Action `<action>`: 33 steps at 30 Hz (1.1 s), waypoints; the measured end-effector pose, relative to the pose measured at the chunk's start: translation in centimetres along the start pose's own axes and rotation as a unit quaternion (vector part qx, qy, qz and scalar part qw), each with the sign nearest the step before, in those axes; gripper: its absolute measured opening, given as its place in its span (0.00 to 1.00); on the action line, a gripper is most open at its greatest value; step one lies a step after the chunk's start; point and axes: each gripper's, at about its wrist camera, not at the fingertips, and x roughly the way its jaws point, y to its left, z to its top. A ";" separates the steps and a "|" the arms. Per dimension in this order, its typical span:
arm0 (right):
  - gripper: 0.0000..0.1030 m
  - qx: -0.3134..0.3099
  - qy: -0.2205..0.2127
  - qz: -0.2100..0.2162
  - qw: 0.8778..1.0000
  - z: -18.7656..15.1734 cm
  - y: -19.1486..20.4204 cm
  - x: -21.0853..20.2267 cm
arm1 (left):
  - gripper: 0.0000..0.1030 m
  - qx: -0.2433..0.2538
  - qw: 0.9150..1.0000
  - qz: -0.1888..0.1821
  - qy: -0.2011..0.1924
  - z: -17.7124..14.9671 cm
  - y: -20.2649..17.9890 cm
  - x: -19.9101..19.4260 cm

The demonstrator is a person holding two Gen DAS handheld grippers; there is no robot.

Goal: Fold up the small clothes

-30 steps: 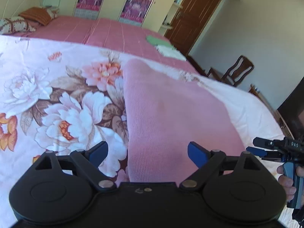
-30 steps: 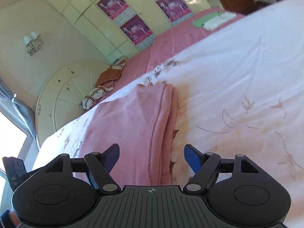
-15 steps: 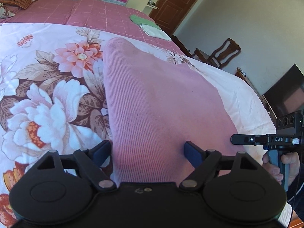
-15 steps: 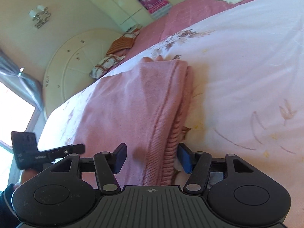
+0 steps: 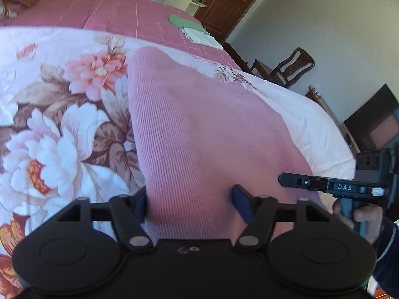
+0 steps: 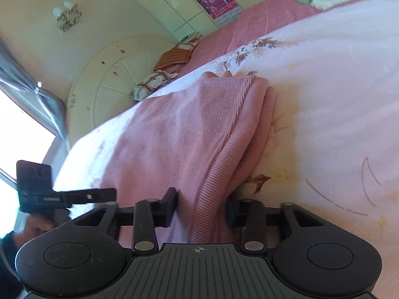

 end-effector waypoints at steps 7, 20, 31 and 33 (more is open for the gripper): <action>0.22 -0.101 -0.031 -0.104 0.989 -1.8 5.3 0.1 | 0.38 0.068 0.994 0.075 -0.030 0.0 -3.9 -1.2; 0.21 -0.186 -0.075 -0.150 0.968 -2.1 12.9 -2.0 | 0.36 0.110 0.991 0.044 -0.067 -0.2 -6.4 -6.1; 0.20 -0.213 -0.087 -0.159 0.960 -3.0 20.5 0.0 | 0.36 0.125 0.987 0.038 -0.097 -0.8 -2.4 -13.4; 0.20 -0.218 -0.089 -0.154 0.959 -3.3 22.2 1.2 | 0.36 0.122 0.986 0.044 -0.104 -1.0 -0.8 -15.0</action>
